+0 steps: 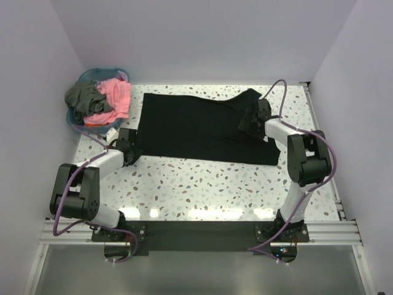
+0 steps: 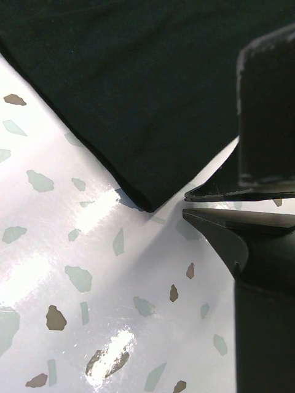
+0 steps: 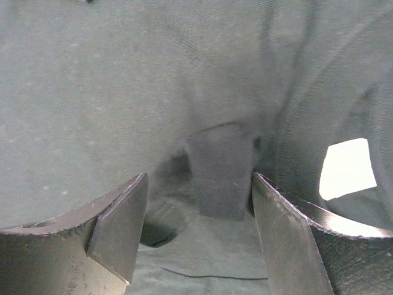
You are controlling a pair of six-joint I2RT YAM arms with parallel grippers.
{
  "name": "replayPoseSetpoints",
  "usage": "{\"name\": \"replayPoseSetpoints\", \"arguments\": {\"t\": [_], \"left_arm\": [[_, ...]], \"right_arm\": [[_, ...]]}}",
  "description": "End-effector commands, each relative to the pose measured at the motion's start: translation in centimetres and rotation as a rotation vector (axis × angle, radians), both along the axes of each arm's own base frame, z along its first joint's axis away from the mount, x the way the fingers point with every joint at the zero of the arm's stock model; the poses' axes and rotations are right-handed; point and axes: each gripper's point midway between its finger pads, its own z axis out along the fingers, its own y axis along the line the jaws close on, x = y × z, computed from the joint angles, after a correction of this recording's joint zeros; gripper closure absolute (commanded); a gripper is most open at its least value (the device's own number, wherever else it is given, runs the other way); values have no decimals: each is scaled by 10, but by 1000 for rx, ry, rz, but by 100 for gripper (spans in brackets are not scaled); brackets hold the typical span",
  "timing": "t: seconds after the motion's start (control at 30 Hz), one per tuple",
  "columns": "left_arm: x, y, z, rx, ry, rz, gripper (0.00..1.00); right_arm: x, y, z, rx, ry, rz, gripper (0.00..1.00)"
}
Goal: Fold and stack the t-shirts
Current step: Fold the tshirt
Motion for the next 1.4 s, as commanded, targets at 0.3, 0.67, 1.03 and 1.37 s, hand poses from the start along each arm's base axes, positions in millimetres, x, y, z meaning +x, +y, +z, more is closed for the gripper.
{"name": "replayPoseSetpoints", "arguments": {"t": [0.3, 0.67, 1.03, 1.37], "left_arm": [[-13, 4, -10, 17, 52, -18, 86], [-15, 5, -11, 21, 58, -20, 86], [-16, 6, -10, 26, 54, -20, 86], [-15, 7, -10, 24, 52, -18, 86]], "right_arm": [[10, -26, 60, -186, -138, -43, 30], [1, 0, 27, -115, -88, -4, 39], [14, 5, 13, -106, -54, -4, 43], [26, 8, 19, -93, -61, -12, 72]]}}
